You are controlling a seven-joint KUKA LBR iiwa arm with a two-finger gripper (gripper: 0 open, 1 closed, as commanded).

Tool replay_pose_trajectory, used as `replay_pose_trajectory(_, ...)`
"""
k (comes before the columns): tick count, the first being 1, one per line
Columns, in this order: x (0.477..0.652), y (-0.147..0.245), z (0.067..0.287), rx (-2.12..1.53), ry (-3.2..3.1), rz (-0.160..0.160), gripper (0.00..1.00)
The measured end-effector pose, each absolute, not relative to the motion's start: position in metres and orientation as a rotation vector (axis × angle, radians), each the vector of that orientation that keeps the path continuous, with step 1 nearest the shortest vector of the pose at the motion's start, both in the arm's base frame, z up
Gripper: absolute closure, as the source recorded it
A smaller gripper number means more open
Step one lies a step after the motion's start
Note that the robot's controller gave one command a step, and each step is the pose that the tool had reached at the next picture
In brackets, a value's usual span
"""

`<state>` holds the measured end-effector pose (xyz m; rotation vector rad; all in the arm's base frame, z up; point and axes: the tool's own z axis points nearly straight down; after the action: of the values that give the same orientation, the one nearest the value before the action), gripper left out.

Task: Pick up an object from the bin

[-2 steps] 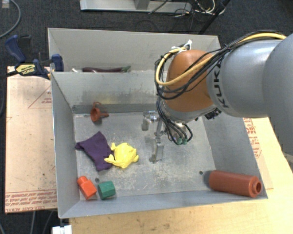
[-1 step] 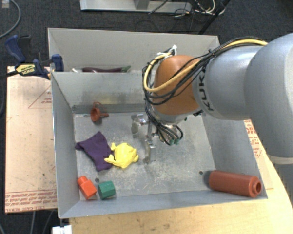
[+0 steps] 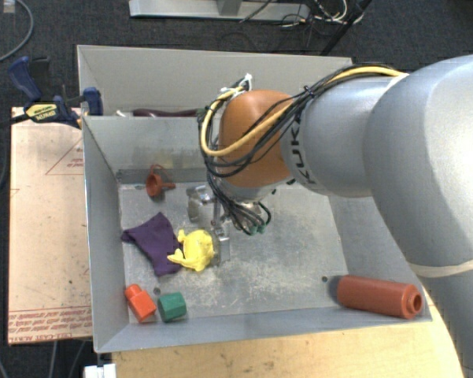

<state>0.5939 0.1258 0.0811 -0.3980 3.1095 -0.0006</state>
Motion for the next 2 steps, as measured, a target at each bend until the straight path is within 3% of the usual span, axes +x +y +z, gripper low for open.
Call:
replay_pose_trajectory(1, 0.5481, 0.1393, 0.0713, -0.649, 3.063, 0.002, 1.0)
replay_pose_trajectory(2, 0.5481, 0.1392, 0.0712, -0.649, 3.063, 0.003, 1.0)
